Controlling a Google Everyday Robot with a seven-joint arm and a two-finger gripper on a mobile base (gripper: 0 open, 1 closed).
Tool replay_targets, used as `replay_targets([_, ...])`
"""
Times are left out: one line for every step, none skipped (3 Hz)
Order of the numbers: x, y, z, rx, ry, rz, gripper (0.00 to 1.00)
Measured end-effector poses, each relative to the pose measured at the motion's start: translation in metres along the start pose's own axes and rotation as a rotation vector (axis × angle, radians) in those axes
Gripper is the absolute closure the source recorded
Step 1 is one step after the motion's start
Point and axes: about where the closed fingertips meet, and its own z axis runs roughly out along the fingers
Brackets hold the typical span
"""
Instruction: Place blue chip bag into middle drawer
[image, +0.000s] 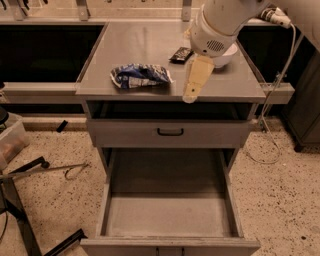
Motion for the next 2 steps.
replay_targets([-0.013, -0.011, 0.030, 0.009, -0.030, -0.017, 0.00])
replay_targets([-0.042, -0.034, 0.083, 0.019, -0.108, -0.049, 0.00])
